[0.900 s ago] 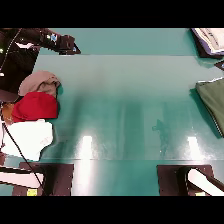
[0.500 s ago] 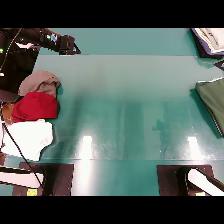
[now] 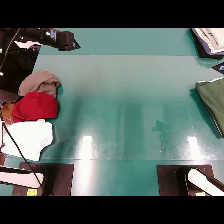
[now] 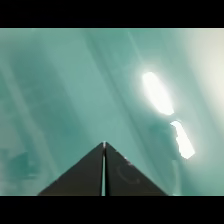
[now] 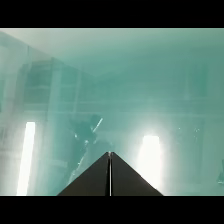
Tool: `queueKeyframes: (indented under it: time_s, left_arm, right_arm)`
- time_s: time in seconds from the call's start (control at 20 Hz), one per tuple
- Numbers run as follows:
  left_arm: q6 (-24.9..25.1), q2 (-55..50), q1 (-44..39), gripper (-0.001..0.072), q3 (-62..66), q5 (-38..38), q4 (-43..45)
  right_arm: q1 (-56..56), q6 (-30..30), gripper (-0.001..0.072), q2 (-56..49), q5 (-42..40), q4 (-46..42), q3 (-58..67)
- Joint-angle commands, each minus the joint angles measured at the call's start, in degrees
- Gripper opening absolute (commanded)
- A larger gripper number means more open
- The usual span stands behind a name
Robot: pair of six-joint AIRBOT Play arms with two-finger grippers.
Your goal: Fold the shirts.
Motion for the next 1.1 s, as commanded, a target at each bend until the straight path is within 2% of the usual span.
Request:
queueKeyframes:
  time_s: [0.0, 0.05, 0.1, 0.15, 0.2, 0.25, 0.4, 0.65, 0.9, 0.95, 1.0, 1.05]
  left_arm:
    - [-6.3, 0.6, 3.9, 0.0028, 2.1, -0.2, 15.2]
    - [-8.5, 1.1, 6.5, 0.0028, 2.0, -0.7, 20.2]
    - [-9.7, 1.1, 9.0, 0.007, 1.9, -1.9, 23.1]
    - [-9.7, 1.0, 11.7, 0.0436, 1.1, -3.1, 24.3]
    - [-11.0, 1.0, 14.0, 0.0679, -0.6, -3.0, 24.2]
    - [-12.4, 0.9, 16.0, 0.0663, -3.1, -2.1, 24.2]
    - [-12.5, 0.9, 18.8, 0.066, -13.1, 3.7, 24.3]
    - [-11.4, 0.7, 18.8, 0.0659, -30.0, 23.1, 26.3]
    - [-10.3, -5.1, 18.8, 0.0658, -30.8, 21.8, 26.3]
    - [-10.6, -5.4, 18.8, 0.0634, -30.8, 21.5, 26.3]
    - [-10.5, -5.4, 18.8, 0.0361, -30.6, 21.4, 26.3]
    - [-10.5, -5.3, 18.8, 0.003, -30.0, 20.7, 26.3]
  right_arm:
    - [0.0, 0.0, 0.0025, 0.0, 0.3, 0.0, 0.0]
    - [0.0, 0.0, 0.0025, 0.0, 0.2, 0.0, 0.0]
    - [0.0, 0.0, 0.0025, 0.0, -0.1, 0.0, 0.0]
    - [0.0, 0.0, 0.0025, 0.0, -0.3, 0.3, 0.0]
    - [0.0, 0.0, 0.0025, 0.0, -0.3, 0.4, 0.0]
    - [0.0, 0.0, 0.0025, 0.0, -0.3, 0.4, 0.0]
    - [0.0, 0.0, 0.0025, 0.0, -0.7, 0.4, 0.0]
    - [0.1, 0.1, 0.0025, 0.0, -0.5, 0.4, 0.0]
    - [0.0, 0.1, 0.0025, 0.0, -0.5, 0.4, 0.0]
    - [0.0, 0.1, 0.0025, 0.0, -0.5, 0.4, 0.0]
    - [0.0, 0.1, 0.0025, 0.0, -0.5, 0.4, 0.0]
    - [0.0, 0.1, 0.0025, 0.0, -0.6, 0.4, 0.0]
